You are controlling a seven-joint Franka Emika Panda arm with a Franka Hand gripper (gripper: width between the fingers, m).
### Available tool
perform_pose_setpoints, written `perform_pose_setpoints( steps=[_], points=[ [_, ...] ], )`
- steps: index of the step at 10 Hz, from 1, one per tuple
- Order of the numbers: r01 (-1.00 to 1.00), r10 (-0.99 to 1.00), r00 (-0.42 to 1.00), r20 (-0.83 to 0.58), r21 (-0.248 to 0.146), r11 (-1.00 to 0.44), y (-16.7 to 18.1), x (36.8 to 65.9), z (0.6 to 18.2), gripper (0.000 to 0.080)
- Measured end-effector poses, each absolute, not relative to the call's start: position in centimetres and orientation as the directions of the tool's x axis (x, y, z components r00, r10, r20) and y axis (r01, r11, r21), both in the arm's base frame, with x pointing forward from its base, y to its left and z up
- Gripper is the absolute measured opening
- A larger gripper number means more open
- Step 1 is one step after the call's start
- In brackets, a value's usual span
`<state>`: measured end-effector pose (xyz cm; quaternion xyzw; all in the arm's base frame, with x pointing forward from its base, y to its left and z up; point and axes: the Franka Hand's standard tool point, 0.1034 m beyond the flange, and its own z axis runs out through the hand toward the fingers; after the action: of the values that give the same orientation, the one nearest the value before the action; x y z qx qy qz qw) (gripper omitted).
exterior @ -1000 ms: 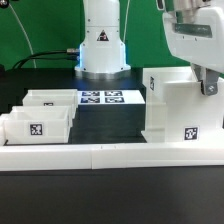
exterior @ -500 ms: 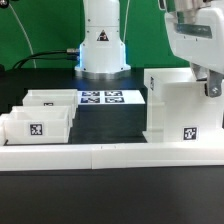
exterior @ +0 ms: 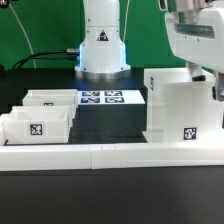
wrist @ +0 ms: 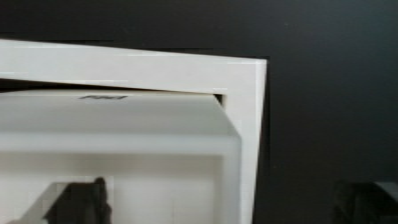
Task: Assemble drawer
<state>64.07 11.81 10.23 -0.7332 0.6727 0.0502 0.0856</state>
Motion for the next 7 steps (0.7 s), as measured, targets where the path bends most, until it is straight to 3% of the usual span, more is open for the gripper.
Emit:
perform_pose_setpoints(
  steps=[2,5,7],
  points=[
    [-0.990,-0.973,0.133,-0.186,-0.066,-0.122,11.8,63.9,10.4,0.0648],
    [-0.927,-0.909,0.372,-0.190,-0.118,-0.355,10.9,61.1,12.8,0.0648],
    [-0.908,-0.890,0.417,-0.186,-0.128,-0.399,10.7,60.3,13.3,0.0648]
  ],
)
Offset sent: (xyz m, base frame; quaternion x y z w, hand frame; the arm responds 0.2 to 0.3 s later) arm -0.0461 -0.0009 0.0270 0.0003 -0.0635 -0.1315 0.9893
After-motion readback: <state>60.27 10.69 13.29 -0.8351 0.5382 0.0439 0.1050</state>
